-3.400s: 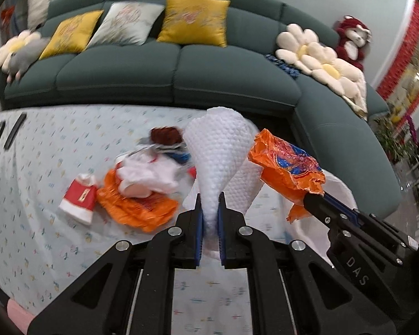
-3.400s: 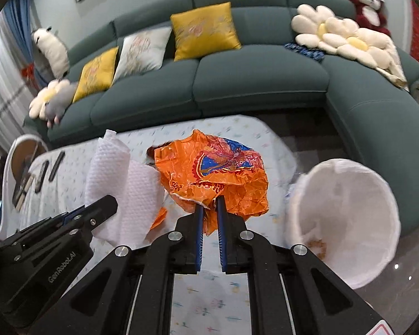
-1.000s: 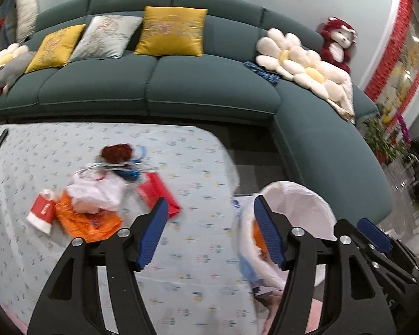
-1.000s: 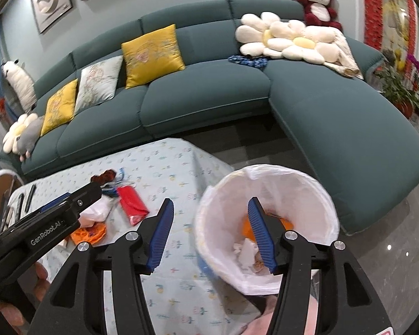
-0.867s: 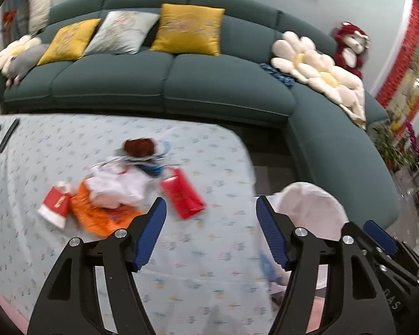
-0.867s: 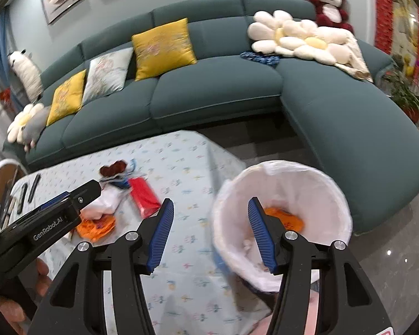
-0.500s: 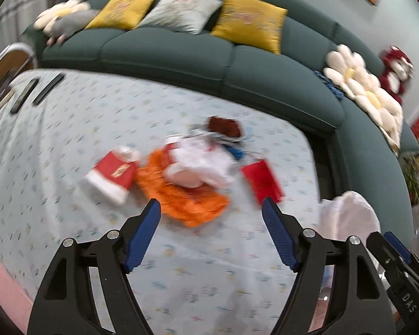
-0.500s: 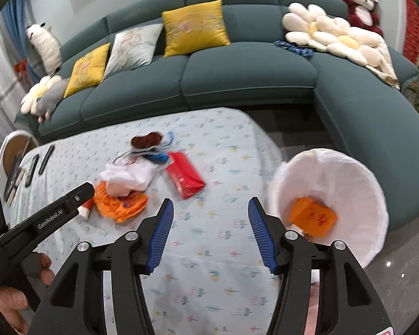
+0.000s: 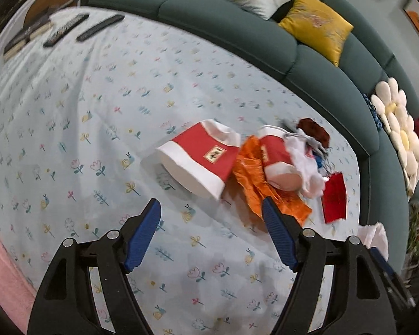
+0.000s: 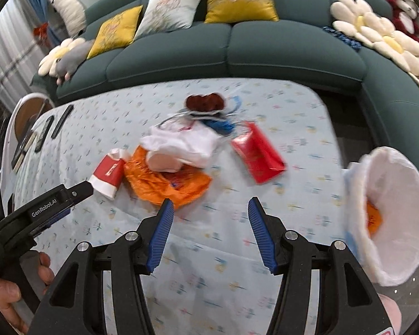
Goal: Collect trash
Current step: 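Grasp the red-and-white paper cup with the left gripper while the right gripper grasps the orange bag, then lift the paper cup and orange bag and carry them over the wastebasket, then open the left gripper to drop the cup while the right gripper releases the orange bag into the wastebasket, then grasp the red-and-white paper cup with the left gripper while the right gripper grasps the white sock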
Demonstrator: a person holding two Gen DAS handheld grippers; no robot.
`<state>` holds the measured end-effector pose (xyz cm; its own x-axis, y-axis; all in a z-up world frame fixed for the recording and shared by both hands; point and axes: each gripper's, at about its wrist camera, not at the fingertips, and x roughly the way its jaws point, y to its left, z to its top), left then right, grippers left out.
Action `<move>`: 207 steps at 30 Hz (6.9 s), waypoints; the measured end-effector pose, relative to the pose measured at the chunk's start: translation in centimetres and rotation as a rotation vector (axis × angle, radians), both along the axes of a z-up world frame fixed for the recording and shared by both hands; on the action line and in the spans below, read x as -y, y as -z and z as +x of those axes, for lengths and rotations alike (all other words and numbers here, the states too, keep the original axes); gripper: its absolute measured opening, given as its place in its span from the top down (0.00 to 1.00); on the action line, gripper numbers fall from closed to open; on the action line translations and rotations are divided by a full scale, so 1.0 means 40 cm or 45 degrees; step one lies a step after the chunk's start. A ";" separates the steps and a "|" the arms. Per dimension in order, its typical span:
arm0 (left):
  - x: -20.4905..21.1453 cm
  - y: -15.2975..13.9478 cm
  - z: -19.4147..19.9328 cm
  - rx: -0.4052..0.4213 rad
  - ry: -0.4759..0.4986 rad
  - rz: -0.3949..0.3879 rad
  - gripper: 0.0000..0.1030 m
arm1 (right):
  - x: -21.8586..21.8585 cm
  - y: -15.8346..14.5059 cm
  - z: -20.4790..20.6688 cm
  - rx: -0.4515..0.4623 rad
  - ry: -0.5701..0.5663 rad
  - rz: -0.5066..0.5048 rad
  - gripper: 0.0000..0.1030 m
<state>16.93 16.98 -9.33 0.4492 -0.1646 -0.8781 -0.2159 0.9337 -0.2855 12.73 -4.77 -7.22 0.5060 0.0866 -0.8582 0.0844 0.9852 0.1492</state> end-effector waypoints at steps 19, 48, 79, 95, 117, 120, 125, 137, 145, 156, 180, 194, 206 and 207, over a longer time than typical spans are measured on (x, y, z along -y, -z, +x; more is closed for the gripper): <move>-0.038 0.139 0.138 -0.220 -0.045 -0.212 0.79 | -0.150 0.204 0.184 -0.233 -0.154 -0.052 0.52; 0.118 -0.082 -0.022 0.059 0.237 0.038 0.98 | -0.099 0.013 -0.035 -0.038 -0.157 0.114 0.87; 0.694 -0.339 -0.265 0.414 0.854 0.115 0.97 | 0.447 -0.268 -0.338 0.372 0.341 0.038 0.87; 0.925 -0.274 -0.289 0.400 1.103 0.106 0.97 | 0.675 -0.194 -0.401 0.316 0.545 0.015 0.87; 0.940 -0.221 -0.202 0.335 0.964 0.102 0.51 | 0.723 -0.117 -0.332 0.239 0.589 0.025 0.59; 0.908 -0.216 -0.191 0.331 0.933 0.110 0.51 | 0.700 -0.115 -0.321 0.234 0.565 0.022 0.59; 0.854 -0.214 -0.171 0.319 0.870 0.109 0.51 | 0.651 -0.120 -0.299 0.232 0.526 0.024 0.56; 0.671 -0.190 -0.111 0.271 0.665 0.110 0.47 | 0.535 -0.122 -0.250 0.213 0.417 0.023 0.53; 0.555 -0.172 -0.086 0.243 0.553 0.115 0.46 | 0.419 -0.117 -0.198 0.192 0.308 0.016 0.52; 0.386 -0.127 -0.048 0.178 0.395 0.115 0.43 | 0.282 -0.094 -0.121 0.148 0.184 -0.001 0.44; 0.068 0.021 0.137 -0.016 0.068 0.082 0.26 | 0.021 0.105 0.271 -0.113 0.043 0.135 0.36; 0.142 0.083 0.224 -0.069 0.125 0.035 0.26 | 0.056 0.216 0.305 -0.226 0.078 0.240 0.86; 0.243 0.127 0.239 -0.125 0.233 0.038 0.23 | 0.123 0.216 0.158 -0.219 0.130 0.274 0.95; 0.254 0.136 0.238 -0.135 0.240 0.046 0.23 | 0.131 0.214 0.144 -0.219 0.139 0.281 0.95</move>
